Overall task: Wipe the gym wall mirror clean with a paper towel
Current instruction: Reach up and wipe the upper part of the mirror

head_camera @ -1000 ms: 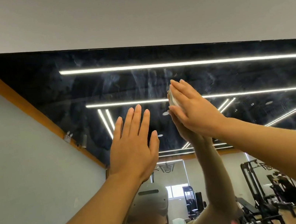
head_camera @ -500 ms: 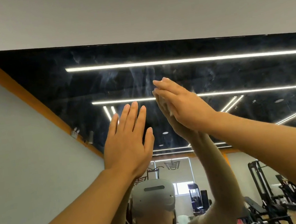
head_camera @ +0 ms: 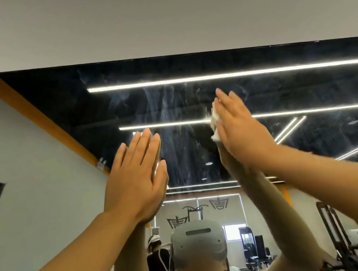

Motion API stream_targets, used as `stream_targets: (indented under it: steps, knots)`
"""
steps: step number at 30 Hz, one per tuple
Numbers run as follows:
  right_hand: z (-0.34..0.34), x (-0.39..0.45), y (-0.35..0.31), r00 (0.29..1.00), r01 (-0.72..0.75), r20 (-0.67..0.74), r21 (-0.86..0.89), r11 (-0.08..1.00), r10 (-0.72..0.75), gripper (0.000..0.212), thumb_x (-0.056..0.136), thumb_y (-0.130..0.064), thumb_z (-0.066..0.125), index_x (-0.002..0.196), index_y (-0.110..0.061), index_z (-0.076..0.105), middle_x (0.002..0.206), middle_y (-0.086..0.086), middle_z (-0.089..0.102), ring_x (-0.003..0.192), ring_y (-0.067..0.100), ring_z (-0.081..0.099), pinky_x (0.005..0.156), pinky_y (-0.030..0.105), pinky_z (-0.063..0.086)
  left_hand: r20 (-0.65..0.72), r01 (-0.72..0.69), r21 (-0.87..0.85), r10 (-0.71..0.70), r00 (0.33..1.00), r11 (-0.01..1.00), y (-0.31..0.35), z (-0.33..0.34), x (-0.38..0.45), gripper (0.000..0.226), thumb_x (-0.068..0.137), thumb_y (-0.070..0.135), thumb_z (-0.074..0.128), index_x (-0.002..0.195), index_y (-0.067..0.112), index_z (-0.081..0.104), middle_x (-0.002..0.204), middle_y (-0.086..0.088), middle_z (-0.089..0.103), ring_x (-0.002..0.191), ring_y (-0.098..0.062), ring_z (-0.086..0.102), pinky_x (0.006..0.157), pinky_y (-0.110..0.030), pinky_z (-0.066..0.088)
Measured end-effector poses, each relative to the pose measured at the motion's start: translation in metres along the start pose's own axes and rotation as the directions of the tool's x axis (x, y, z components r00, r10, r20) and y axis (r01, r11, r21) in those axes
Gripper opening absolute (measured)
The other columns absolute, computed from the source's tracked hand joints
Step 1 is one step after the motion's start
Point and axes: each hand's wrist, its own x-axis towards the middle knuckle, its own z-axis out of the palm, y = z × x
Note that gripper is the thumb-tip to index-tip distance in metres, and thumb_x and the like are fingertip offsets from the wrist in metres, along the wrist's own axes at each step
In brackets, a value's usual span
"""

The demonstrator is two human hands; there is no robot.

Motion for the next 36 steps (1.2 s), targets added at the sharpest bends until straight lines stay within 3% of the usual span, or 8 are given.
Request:
stream_targets:
  steps: [3, 6, 12, 16, 20, 25, 31, 36]
  knots:
    - [-0.006, 0.050, 0.010, 0.992, -0.122, -0.002, 0.018, 0.992, 0.122, 0.052, 0.109, -0.019, 0.036, 0.157, -0.006, 0.021, 0.168, 0.005, 0.002, 0.154, 0.024, -0.001, 0.121, 0.033, 0.016, -0.013, 0.000, -0.003, 0.000, 1.000, 1.000, -0.002, 0.001, 0.000, 0.064, 0.100, 0.052, 0.015, 0.157, 0.025, 0.020, 0.166, 0.004, 0.017, 0.154, -0.010, 0.005, 0.125, -0.034, 0.001]
    - [-0.001, 0.057, 0.011, 0.991, -0.136, -0.008, 0.091, 0.987, 0.137, 0.056, 0.106, -0.035, 0.042, 0.155, -0.011, 0.027, 0.167, 0.001, 0.007, 0.154, 0.021, 0.003, 0.120, 0.037, 0.022, -0.024, -0.001, 0.007, 0.001, 1.000, 1.000, -0.003, 0.002, 0.000, 0.063, 0.100, 0.051, 0.017, 0.157, 0.025, 0.022, 0.165, 0.004, 0.019, 0.153, -0.010, 0.006, 0.125, -0.036, 0.004]
    - [-0.006, 0.001, 0.023, 0.999, -0.005, -0.038, 0.169, 0.986, 0.011, 0.050, 0.107, -0.016, 0.038, 0.156, -0.008, 0.029, 0.164, 0.005, 0.023, 0.152, 0.017, 0.016, 0.118, 0.017, 0.005, 0.014, 0.001, 0.010, -0.002, 1.000, 1.000, -0.002, 0.000, 0.001, 0.065, 0.096, 0.054, 0.012, 0.156, 0.026, 0.013, 0.166, 0.005, 0.013, 0.151, -0.005, -0.003, 0.122, -0.029, -0.006]
    - [-0.010, -0.089, 0.023, 0.994, 0.106, 0.016, 0.188, 0.976, -0.111, 0.053, 0.105, -0.029, 0.032, 0.156, -0.013, 0.029, 0.163, -0.003, 0.021, 0.152, 0.003, 0.004, 0.117, 0.009, -0.002, -0.029, 0.072, -0.028, -0.072, 0.997, 0.997, 0.013, 0.002, -0.006, 0.066, 0.096, 0.052, 0.014, 0.156, 0.023, 0.016, 0.165, 0.003, 0.015, 0.149, -0.004, -0.002, 0.122, -0.027, -0.007]
    - [-0.012, -0.115, 0.029, 0.984, 0.174, 0.033, 0.091, 0.980, -0.178, 0.055, 0.105, -0.035, 0.027, 0.156, -0.015, 0.030, 0.164, -0.003, 0.021, 0.153, 0.009, 0.002, 0.119, 0.015, 0.003, -0.009, 0.039, -0.060, -0.040, 0.999, 0.997, 0.041, 0.012, -0.021, 0.062, 0.098, 0.051, 0.015, 0.156, 0.028, 0.011, 0.165, 0.009, 0.007, 0.150, 0.002, -0.010, 0.122, -0.024, -0.010]
    - [-0.009, -0.042, 0.031, 0.999, 0.046, 0.014, 0.131, 0.990, -0.048, 0.050, 0.108, -0.020, 0.037, 0.157, -0.013, 0.028, 0.167, 0.002, 0.009, 0.154, 0.020, -0.003, 0.113, 0.020, -0.001, -0.040, 0.047, -0.037, -0.049, 0.998, 0.998, 0.046, 0.018, -0.024, 0.061, 0.101, 0.048, 0.020, 0.157, 0.023, 0.020, 0.165, 0.004, 0.017, 0.153, -0.007, 0.005, 0.124, -0.033, 0.002]
    - [-0.003, 0.054, 0.039, 0.985, -0.162, -0.041, 0.155, 0.975, 0.170, 0.049, 0.109, -0.019, 0.036, 0.156, -0.012, 0.025, 0.168, 0.005, 0.005, 0.154, 0.026, -0.001, 0.124, 0.039, 0.018, -0.044, 0.039, -0.013, -0.039, 0.998, 0.999, 0.047, 0.016, -0.025, 0.059, 0.101, 0.048, 0.022, 0.156, 0.026, 0.017, 0.164, 0.007, 0.016, 0.153, -0.006, 0.004, 0.124, -0.029, 0.000]
    - [-0.007, 0.012, 0.037, 0.998, -0.062, -0.016, 0.214, 0.975, 0.067, 0.052, 0.108, -0.011, 0.036, 0.157, -0.008, 0.021, 0.167, 0.003, 0.008, 0.154, 0.021, -0.002, 0.123, 0.029, 0.005, -0.036, 0.042, 0.005, -0.042, 0.998, 0.999, 0.047, 0.015, -0.024, 0.060, 0.101, 0.046, 0.022, 0.156, 0.024, 0.016, 0.164, 0.005, 0.016, 0.154, -0.009, 0.007, 0.124, -0.028, -0.002]
